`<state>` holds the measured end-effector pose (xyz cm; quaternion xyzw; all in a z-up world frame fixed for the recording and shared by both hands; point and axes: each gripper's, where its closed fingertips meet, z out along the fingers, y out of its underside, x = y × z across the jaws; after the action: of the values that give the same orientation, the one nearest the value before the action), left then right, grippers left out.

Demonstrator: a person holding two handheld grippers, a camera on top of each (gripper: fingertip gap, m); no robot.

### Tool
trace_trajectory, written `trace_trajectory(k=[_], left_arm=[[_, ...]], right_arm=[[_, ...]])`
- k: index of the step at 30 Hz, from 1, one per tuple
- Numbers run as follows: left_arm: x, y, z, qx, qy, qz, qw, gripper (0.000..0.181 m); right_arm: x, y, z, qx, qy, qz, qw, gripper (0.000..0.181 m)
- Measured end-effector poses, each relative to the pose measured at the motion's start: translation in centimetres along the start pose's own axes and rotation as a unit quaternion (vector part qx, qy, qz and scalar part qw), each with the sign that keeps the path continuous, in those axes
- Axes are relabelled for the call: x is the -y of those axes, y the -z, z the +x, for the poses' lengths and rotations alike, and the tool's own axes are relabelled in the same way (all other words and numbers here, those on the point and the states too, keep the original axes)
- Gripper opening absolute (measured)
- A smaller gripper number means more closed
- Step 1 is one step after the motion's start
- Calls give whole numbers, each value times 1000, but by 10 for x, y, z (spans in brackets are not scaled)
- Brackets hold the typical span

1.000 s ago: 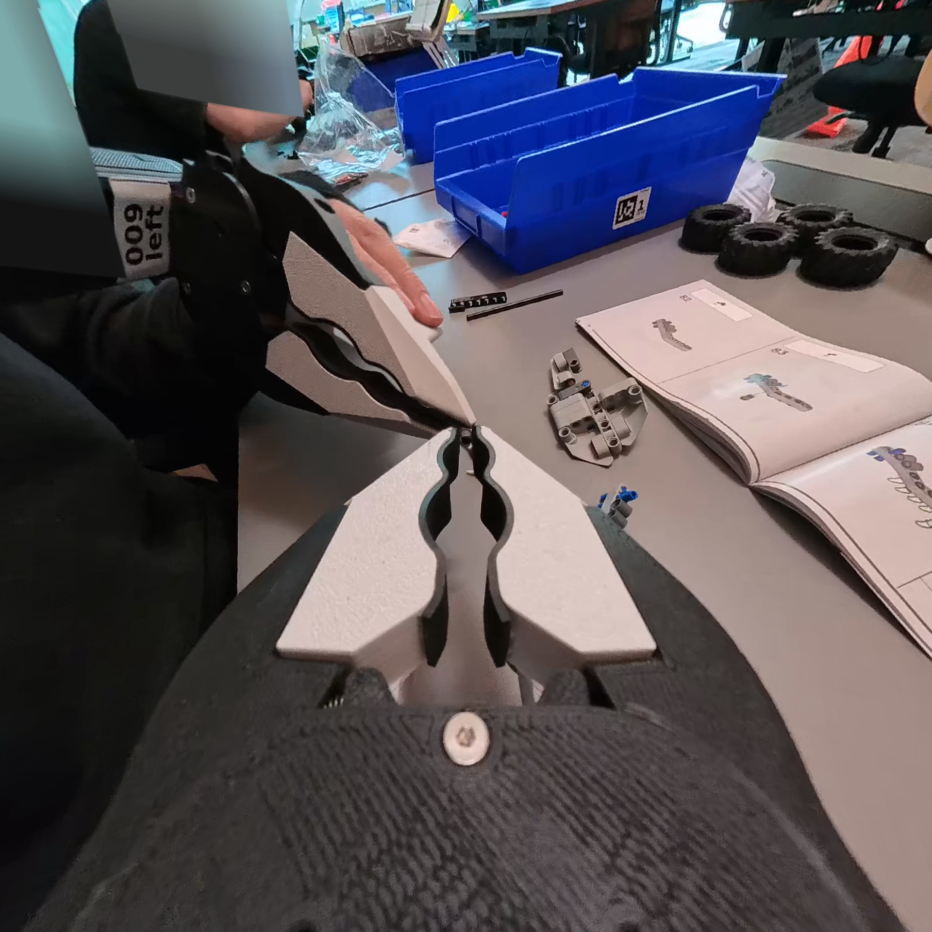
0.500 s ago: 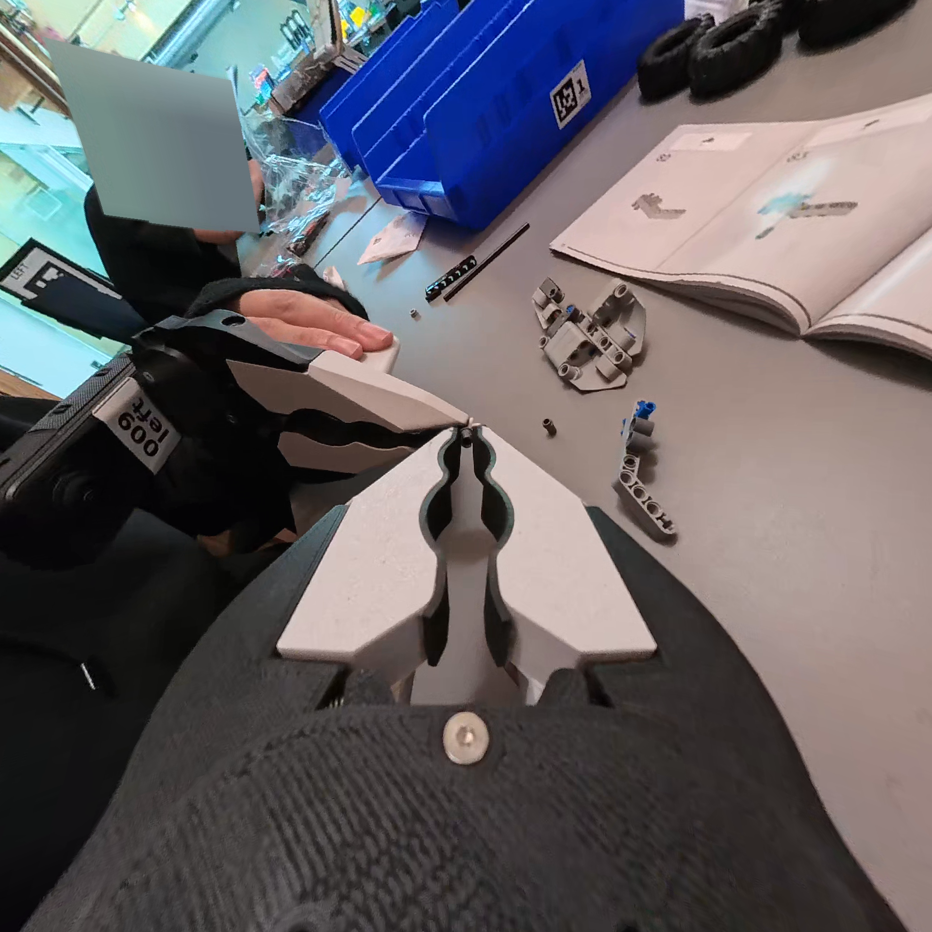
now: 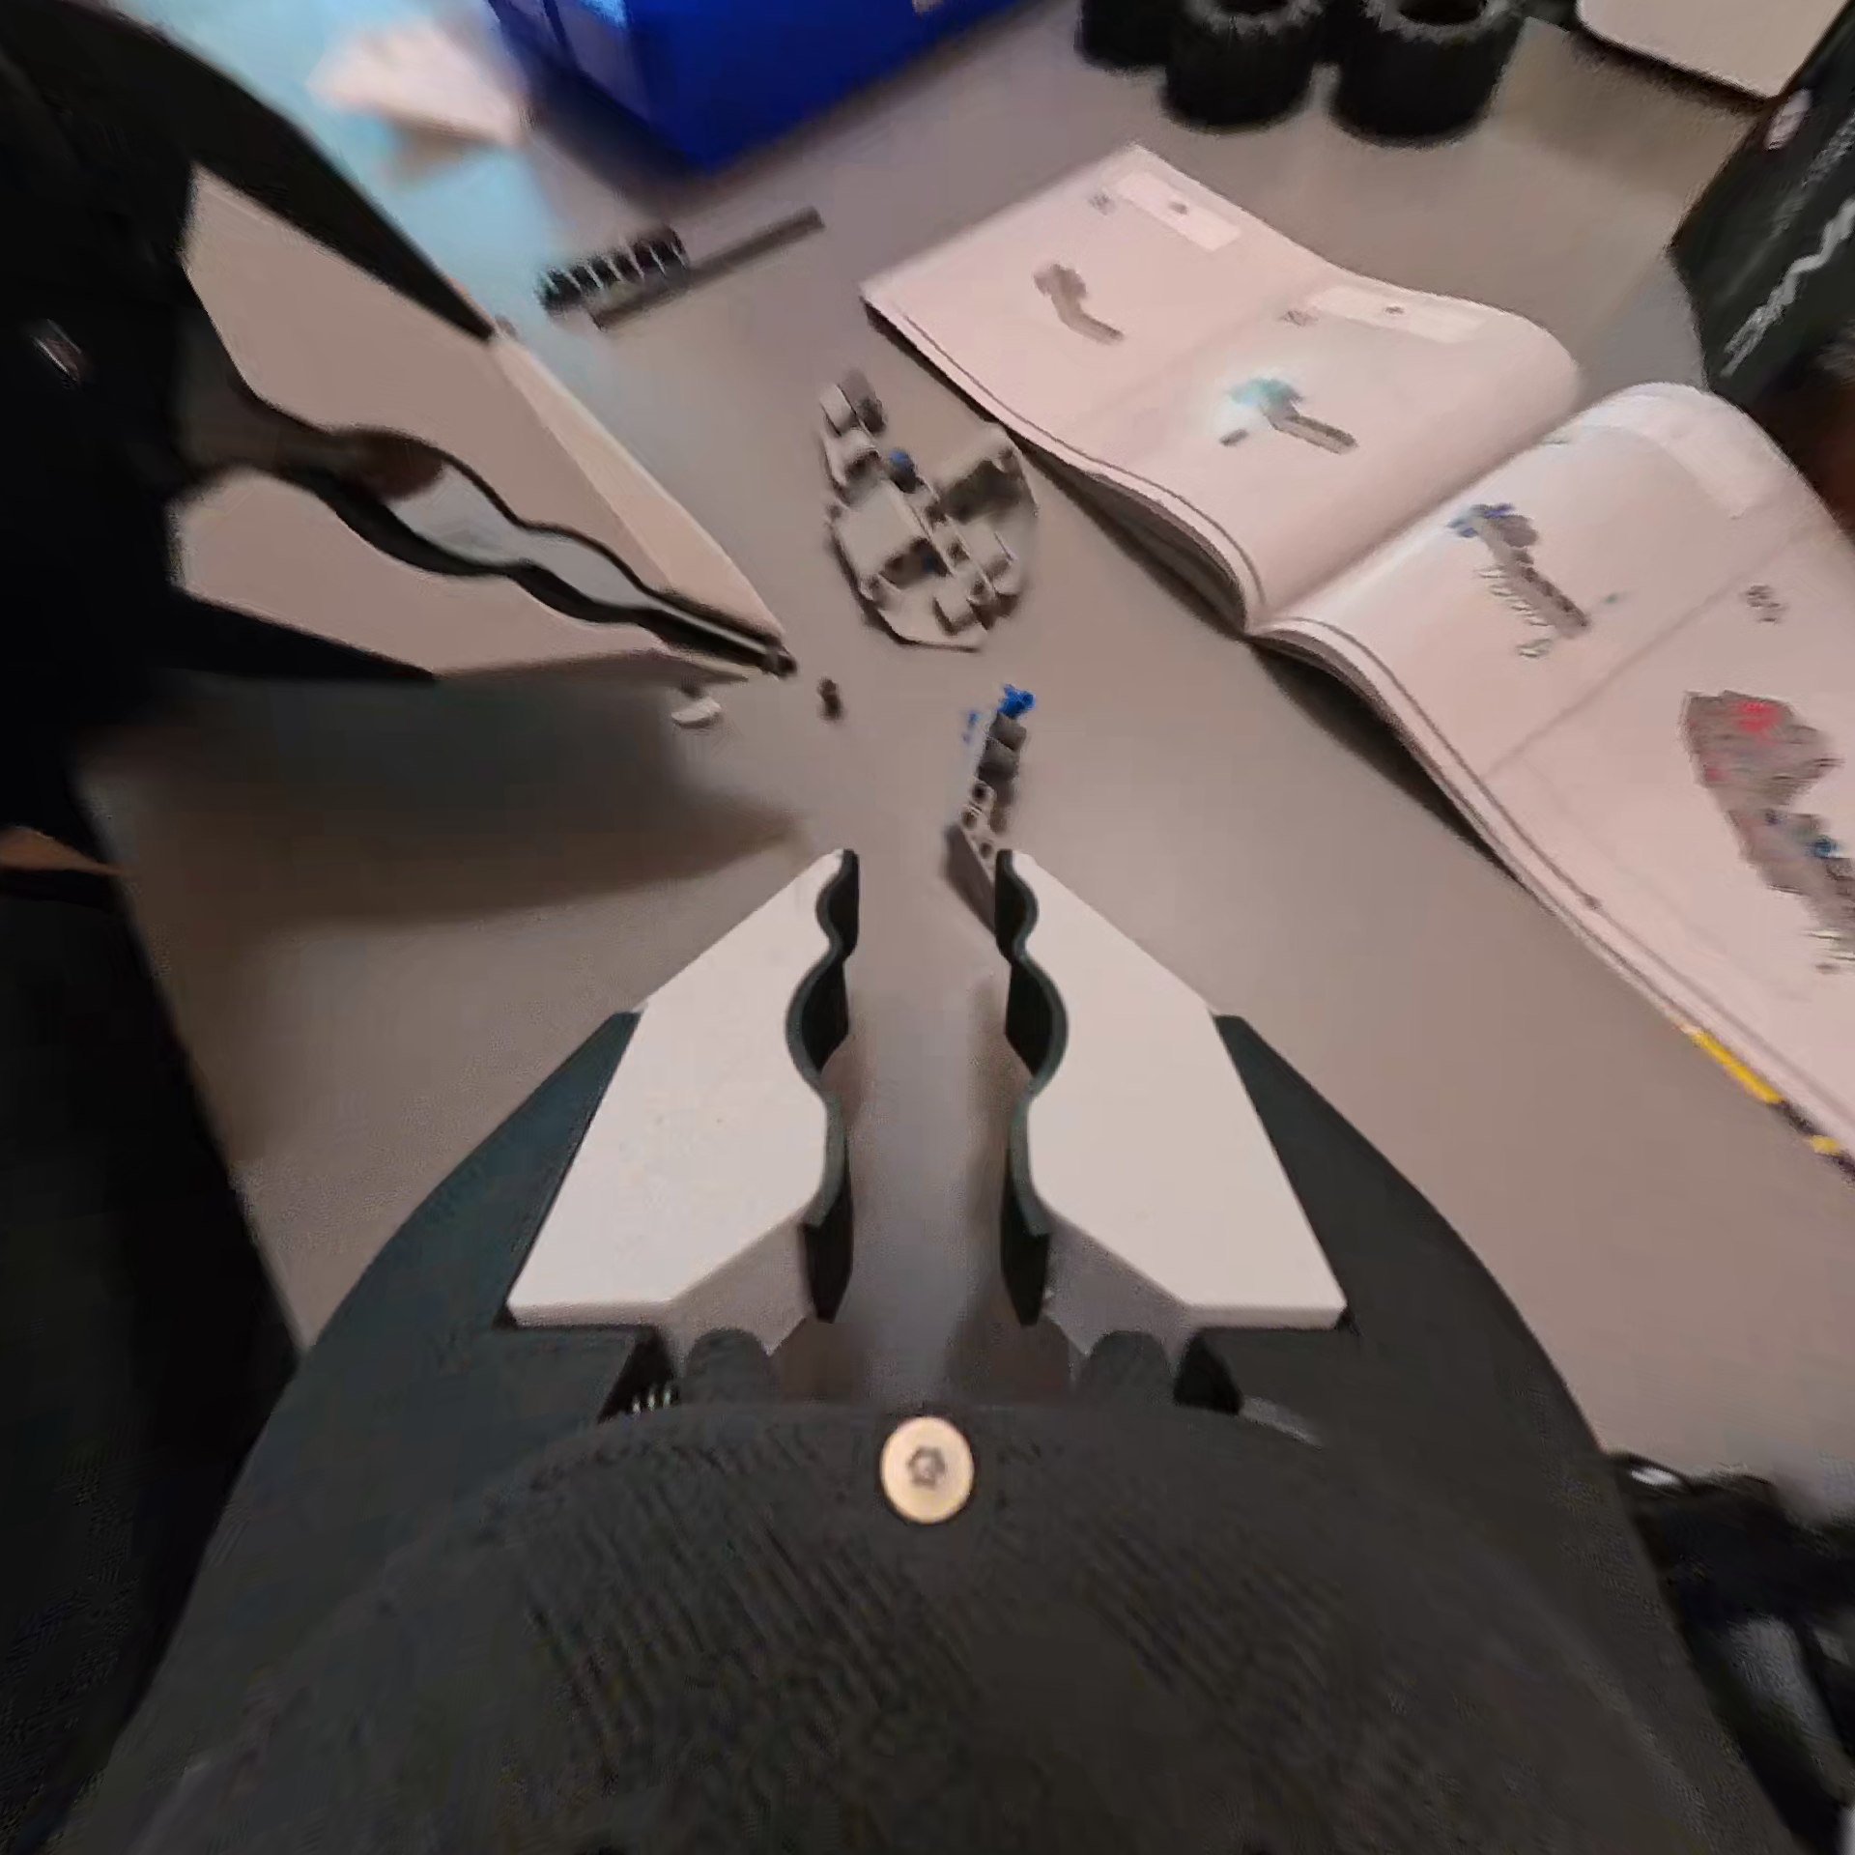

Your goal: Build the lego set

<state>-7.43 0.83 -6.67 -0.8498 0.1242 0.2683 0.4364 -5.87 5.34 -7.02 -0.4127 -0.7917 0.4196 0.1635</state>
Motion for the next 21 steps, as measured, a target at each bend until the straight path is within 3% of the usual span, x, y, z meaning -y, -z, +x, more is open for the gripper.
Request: trace_trajectory(k=[2,11,21], left_arm=[[1,-3,3,-16,40,12,999,0],[-2,-12,12,-69,174,23,982,0],[-5,-17,17,-101,212,3,972,0]], right_arm=[[-5,-6,8,-27,24,-17,999,27],[-7,-31,11,36,30,-43,998,37],[-14,-32,11,116,98,-56,987,11]])
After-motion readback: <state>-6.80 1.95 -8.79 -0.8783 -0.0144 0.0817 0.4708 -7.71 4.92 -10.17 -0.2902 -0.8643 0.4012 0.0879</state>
